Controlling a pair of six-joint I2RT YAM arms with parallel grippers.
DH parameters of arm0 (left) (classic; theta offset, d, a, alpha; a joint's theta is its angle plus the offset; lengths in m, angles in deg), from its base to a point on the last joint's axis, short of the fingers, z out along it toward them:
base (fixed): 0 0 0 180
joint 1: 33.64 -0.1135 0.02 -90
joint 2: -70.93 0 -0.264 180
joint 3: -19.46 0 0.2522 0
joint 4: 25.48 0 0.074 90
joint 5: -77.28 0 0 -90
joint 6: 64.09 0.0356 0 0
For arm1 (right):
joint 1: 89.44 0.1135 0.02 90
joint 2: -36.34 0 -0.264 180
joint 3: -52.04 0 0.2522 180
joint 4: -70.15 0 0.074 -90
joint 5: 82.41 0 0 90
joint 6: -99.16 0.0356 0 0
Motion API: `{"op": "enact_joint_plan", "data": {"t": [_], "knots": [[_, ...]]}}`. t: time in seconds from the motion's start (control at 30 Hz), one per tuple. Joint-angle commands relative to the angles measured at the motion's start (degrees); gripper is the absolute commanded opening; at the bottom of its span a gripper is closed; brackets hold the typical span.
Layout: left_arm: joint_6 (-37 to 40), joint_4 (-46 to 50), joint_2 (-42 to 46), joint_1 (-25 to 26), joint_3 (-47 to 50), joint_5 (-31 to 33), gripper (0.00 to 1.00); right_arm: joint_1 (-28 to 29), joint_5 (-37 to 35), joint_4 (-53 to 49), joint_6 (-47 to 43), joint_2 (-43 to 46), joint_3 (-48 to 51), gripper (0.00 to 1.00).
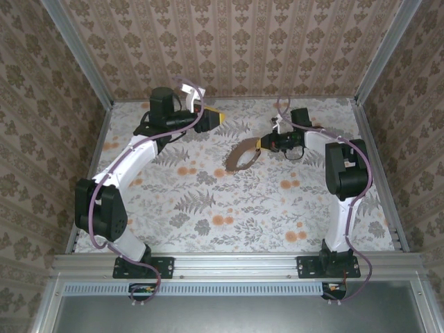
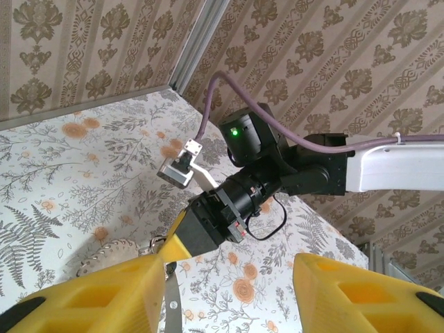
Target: Put the keys on the keyring
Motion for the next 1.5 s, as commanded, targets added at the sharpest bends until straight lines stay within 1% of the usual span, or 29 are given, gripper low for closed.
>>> {"op": "enact_joint_plan", "data": {"t": [0.0,0.2,0.47,0.8,1.07,1.27,1.47], "knots": [[-0.13,-0.93,-0.21,0.20,-0.97,-1.15,0.52,-0.79,-0.55,0.81,-0.41,2.01,1.20,0.00],[0.05,-0.62,-0.91,0.32,-1.53,-1.41,0.52,-1.70,-0.26,-2.03,-2.04,0.96,0.19,0.00],[0.06,-0.42,-1.01,0.49,-1.80,-1.69,0.52,-2.14,0.22,-3.18,-2.34,0.96,0.78,0.00],[0.14,-0.07,-0.70,1.03,-1.82,-2.18,0.52,-1.64,1.70,4.50,3.09,6.02,10.91,0.00],[0.86,0.83,-0.03,1.27,-1.56,-2.41,0.52,1.92,1.63,4.99,3.02,9.96,17.01,0.00],[1.21,1.17,0.57,1.22,-0.73,-1.95,0.52,5.76,1.76,7.35,4.12,12.29,21.94,0.00],[1.21,1.18,0.42,1.20,-0.42,-1.86,0.52,10.04,0.81,8.22,5.04,13.08,23.73,0.00]]}}
